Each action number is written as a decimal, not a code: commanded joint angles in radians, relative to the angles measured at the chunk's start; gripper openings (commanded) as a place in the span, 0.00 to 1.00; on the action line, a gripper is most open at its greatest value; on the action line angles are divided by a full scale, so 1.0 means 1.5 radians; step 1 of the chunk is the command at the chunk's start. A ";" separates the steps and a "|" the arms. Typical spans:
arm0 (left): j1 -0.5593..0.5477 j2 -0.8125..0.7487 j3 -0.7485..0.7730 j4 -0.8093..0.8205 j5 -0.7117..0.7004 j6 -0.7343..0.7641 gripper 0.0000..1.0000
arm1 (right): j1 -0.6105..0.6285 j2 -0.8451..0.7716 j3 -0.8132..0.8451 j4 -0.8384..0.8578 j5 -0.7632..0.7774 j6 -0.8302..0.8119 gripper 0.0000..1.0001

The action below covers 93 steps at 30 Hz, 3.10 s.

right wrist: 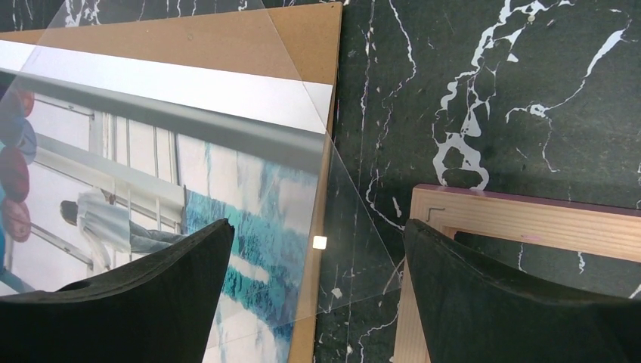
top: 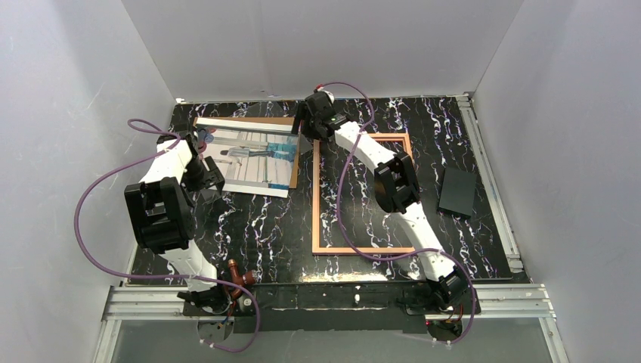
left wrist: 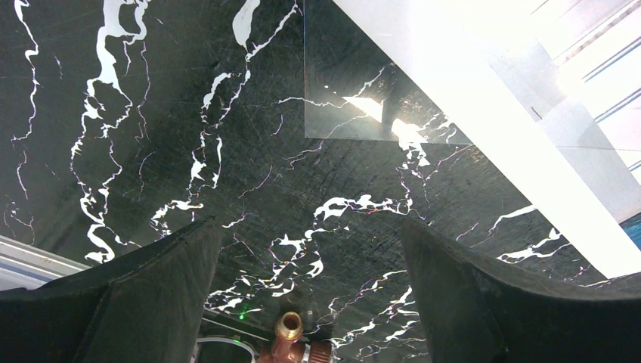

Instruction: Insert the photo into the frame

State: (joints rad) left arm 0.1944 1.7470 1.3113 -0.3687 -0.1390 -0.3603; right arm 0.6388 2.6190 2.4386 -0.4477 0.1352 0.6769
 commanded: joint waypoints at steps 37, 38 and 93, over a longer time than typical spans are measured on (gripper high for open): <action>0.130 0.002 -0.051 -0.005 0.182 -0.111 0.88 | 0.016 -0.018 -0.003 -0.089 -0.048 -0.035 0.91; 0.150 0.007 -0.064 0.012 0.213 -0.132 0.88 | 0.012 -0.018 -0.008 -0.094 -0.059 -0.030 0.90; 0.212 -0.012 -0.197 0.405 0.568 -0.237 0.30 | -0.005 -0.214 -0.183 -0.070 -0.195 -0.034 0.89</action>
State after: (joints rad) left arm 0.5285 1.7882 1.0252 0.1936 0.6250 -0.6865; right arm 0.6357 2.4428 2.1967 -0.5610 -0.1596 0.6567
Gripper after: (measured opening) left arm 0.302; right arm 0.893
